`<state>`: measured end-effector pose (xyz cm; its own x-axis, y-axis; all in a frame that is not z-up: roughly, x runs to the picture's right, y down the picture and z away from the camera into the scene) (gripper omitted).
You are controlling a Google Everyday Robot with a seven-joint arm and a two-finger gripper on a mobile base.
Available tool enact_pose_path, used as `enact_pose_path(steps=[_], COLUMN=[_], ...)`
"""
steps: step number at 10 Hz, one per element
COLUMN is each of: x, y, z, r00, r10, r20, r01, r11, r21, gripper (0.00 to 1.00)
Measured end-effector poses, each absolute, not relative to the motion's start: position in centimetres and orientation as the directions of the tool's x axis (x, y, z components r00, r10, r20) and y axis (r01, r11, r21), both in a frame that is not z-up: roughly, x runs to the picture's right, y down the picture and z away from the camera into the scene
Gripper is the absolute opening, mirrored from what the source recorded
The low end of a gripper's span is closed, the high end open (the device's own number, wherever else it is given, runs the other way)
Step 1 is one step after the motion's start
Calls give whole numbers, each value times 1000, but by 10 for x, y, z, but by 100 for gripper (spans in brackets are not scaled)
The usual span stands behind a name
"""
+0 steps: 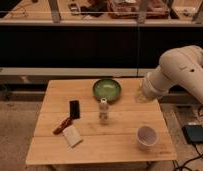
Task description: Place the ceramic cup in the ceramic bowl
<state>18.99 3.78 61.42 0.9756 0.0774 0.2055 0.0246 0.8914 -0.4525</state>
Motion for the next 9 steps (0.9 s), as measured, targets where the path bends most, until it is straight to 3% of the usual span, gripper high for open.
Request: enact_pose_path(steps=[4,9], x=[283,263], y=[46,78], z=[618,636], r00=[995,967], r10=[96,248], r20=[34,64], r01=[-63,-154], r11=[840,760], r21=[-539,-631], gripper=[4,4])
